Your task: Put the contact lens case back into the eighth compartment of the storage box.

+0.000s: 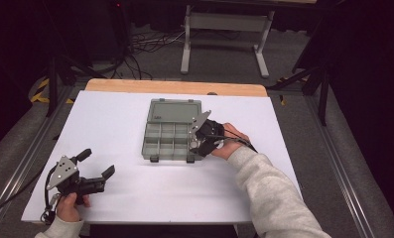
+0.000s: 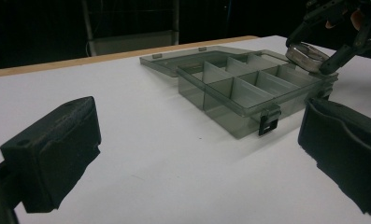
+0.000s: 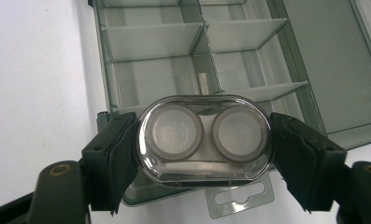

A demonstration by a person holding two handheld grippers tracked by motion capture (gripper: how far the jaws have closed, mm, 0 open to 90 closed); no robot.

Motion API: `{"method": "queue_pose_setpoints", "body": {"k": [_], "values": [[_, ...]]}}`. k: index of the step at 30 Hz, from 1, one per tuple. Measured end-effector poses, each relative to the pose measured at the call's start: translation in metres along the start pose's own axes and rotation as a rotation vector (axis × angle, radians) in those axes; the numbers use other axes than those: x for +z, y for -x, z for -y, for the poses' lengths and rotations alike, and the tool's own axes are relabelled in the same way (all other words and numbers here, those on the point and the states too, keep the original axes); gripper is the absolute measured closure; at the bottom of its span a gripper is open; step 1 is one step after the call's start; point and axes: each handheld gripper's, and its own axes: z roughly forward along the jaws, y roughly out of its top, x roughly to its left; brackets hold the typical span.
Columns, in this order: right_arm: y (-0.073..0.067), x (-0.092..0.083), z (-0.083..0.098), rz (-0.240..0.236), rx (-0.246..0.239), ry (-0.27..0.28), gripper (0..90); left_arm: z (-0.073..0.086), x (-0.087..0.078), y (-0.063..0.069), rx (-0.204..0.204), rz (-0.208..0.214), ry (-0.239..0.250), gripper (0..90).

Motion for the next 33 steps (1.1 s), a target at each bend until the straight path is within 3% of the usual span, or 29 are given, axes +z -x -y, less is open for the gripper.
{"method": "queue_pose_setpoints", "body": {"k": [22,33], "values": [[0.0001,0.0038,0.0005,-0.016,0.003,-0.017,26.7,0.0,0.0001,-0.0002,-0.002,0.0,-0.001,0.1],[0.0019,-0.0003,0.0011,-0.024,0.021,0.017,21.4,0.0,0.0002,-0.0001,0.0,0.0,-0.002,0.1]]}}
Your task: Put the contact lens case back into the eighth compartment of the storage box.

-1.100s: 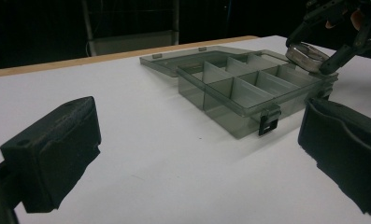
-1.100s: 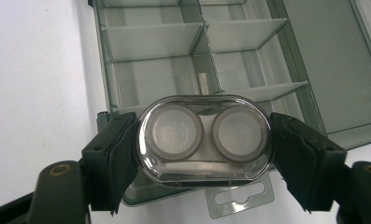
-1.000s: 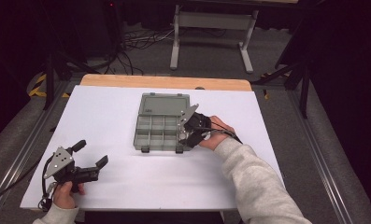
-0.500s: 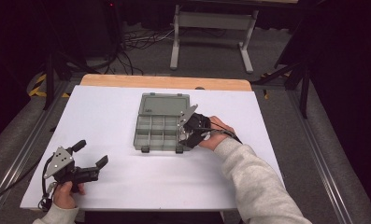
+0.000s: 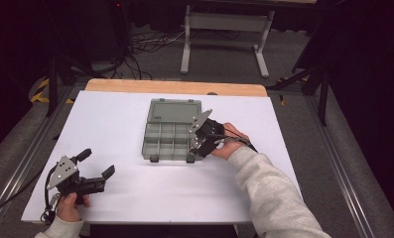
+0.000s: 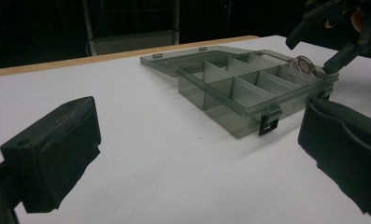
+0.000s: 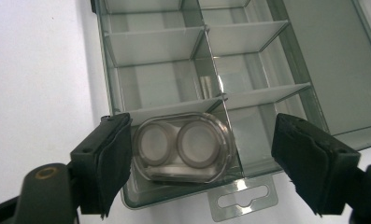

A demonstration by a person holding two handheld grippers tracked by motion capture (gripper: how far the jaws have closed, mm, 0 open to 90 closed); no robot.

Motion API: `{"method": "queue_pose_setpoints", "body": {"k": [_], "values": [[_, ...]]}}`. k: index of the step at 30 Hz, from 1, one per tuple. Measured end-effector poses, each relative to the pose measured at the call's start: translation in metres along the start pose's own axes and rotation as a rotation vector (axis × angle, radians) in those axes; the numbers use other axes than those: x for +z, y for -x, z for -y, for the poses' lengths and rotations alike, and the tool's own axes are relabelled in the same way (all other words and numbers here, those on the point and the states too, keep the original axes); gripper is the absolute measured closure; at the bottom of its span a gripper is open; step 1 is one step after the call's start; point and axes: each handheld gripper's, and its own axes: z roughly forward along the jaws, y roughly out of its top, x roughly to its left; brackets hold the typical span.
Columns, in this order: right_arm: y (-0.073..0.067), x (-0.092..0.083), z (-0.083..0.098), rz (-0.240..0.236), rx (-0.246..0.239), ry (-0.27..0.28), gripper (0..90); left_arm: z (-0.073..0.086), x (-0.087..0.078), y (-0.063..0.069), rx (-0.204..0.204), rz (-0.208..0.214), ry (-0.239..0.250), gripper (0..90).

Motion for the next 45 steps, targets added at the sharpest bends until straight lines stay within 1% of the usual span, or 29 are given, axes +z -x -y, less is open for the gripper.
{"method": "queue_pose_setpoints", "body": {"k": [3,5,12,14,16,18,20,24,28,31,35,41,45], "values": [[0.0,-0.004,-0.001,0.011,0.002,0.019,21.0,0.0,0.0,0.0,0.0,0.0,0.0,0.1],[0.0,-0.008,-0.002,0.016,0.009,0.045,19.7,0.0,0.0,0.0,0.001,0.0,0.0,0.1],[-0.002,-0.026,-0.006,0.038,0.026,0.131,12.2,0.0,0.0,0.0,0.002,-0.001,0.0,0.1],[-0.003,-0.031,-0.007,0.055,0.033,0.157,9.4,0.0,0.0,0.0,0.002,-0.001,0.0,0.1],[-0.004,-0.036,-0.008,0.059,0.039,0.177,7.4,0.0,0.0,0.0,0.002,-0.001,0.002,0.1],[-0.006,-0.04,-0.009,0.062,0.034,0.192,6.1,0.0,0.0,0.0,0.002,-0.001,0.002,0.1],[-0.008,-0.043,-0.011,0.055,0.04,0.203,4.7,0.0,0.0,0.0,0.0,-0.001,0.003,0.1],[-0.014,-0.048,-0.013,0.059,0.045,0.213,2.3,0.0,0.0,0.0,0.0,-0.001,0.004,0.1],[-0.019,-0.055,-0.016,0.073,0.032,0.232,1.7,0.0,0.001,0.0,0.001,-0.001,0.002,0.1],[-0.021,-0.06,-0.016,0.076,0.034,0.241,1.7,0.0,0.001,0.0,0.002,-0.001,0.002,0.1],[-0.024,-0.064,-0.016,0.089,0.038,0.236,1.1,0.0,0.001,0.0,0.001,-0.001,0.003,0.1],[-0.03,-0.074,-0.016,0.102,0.04,0.261,0.8,0.0,0.001,0.0,0.001,-0.002,0.003,0.1],[-0.035,-0.081,-0.013,0.112,0.059,0.278,0.7,0.0,0.001,0.0,0.001,-0.002,0.003,0.1]]}}
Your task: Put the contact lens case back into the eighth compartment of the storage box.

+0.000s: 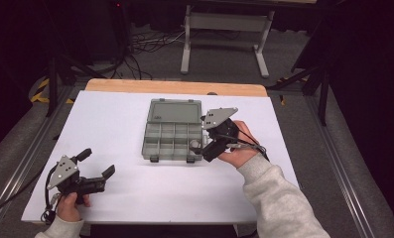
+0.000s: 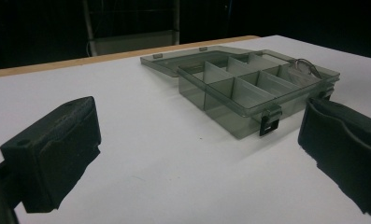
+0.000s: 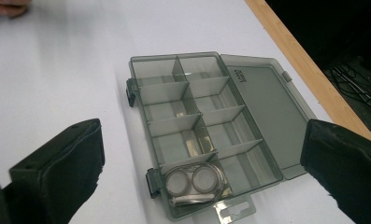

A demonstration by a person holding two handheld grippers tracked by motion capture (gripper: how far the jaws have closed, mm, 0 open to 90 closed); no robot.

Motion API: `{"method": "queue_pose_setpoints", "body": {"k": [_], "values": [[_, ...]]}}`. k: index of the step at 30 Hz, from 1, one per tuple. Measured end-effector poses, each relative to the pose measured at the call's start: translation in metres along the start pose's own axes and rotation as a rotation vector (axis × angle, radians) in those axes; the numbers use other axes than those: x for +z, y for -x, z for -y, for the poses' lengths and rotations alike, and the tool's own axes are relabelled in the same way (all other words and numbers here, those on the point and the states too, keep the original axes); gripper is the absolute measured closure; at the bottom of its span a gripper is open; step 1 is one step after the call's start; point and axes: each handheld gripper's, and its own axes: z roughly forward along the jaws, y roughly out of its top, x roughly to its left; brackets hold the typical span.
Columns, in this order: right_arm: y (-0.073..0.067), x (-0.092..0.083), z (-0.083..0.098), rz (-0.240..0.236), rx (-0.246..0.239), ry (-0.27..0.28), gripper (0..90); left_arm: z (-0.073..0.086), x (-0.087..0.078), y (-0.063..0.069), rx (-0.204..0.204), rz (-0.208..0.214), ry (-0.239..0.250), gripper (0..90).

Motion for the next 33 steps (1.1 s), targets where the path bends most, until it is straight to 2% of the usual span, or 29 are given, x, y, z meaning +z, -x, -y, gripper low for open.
{"method": "queue_pose_setpoints", "body": {"k": [17,23,33], "values": [[-0.021,-0.036,0.032,0.062,0.124,0.115,0.5,0.0,0.0,0.0,0.0,-0.003,0.0,0.1],[-0.027,-0.038,0.044,0.08,0.149,0.127,0.5,0.0,0.0,0.0,0.002,-0.003,-0.001,0.1],[-0.038,-0.042,0.068,0.103,0.187,0.2,0.5,0.0,0.0,0.0,0.002,-0.002,-0.001,0.1]]}}
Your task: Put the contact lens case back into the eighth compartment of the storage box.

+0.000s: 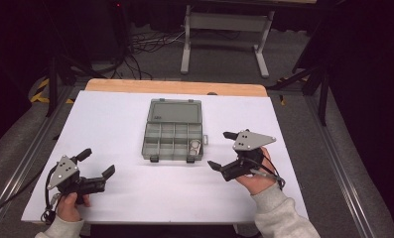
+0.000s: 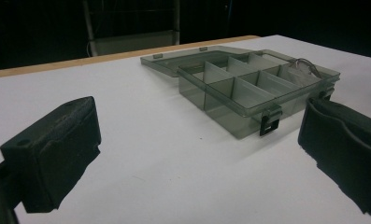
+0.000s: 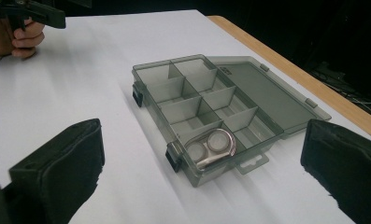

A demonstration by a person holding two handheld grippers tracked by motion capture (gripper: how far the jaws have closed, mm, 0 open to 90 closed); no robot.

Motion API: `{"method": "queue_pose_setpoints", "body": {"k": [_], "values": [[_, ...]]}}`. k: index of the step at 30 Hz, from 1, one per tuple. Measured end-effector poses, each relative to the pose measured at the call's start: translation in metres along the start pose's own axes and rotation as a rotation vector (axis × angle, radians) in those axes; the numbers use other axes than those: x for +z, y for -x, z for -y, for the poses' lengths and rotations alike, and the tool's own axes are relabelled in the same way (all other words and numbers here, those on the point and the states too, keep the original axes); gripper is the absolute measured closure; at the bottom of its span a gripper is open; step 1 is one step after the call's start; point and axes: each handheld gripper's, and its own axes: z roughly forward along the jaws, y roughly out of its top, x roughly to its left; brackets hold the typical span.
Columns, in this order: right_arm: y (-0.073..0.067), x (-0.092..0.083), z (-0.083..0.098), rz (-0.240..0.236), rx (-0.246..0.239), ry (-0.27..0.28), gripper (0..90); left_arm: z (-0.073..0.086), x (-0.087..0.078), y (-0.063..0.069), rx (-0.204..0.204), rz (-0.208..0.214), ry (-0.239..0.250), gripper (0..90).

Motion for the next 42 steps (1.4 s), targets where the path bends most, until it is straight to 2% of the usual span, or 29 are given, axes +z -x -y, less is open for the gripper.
{"method": "queue_pose_setpoints", "body": {"k": [8,13,29,34,36,42], "values": [[-0.001,-0.003,0.024,0.011,0.048,0.041,0.5,0.0,0.0,0.0,0.002,0.0,0.0,0.1],[-0.001,-0.004,0.041,0.007,0.096,0.06,0.5,0.0,0.0,0.0,0.002,0.0,0.0,0.1],[-0.008,-0.002,0.08,0.015,0.148,0.115,0.5,0.0,0.0,0.0,0.003,0.002,0.003,0.1],[-0.008,-0.001,0.093,0.027,0.187,0.129,0.4,0.0,0.0,0.0,0.004,0.004,0.005,0.1],[-0.008,0.002,0.099,0.025,0.22,0.135,0.3,0.0,0.0,0.0,0.0,0.006,0.007,0.1],[-0.009,0.004,0.1,0.033,0.219,0.131,0.3,0.0,-0.001,0.0,0.0,0.012,0.007,0.1]]}}
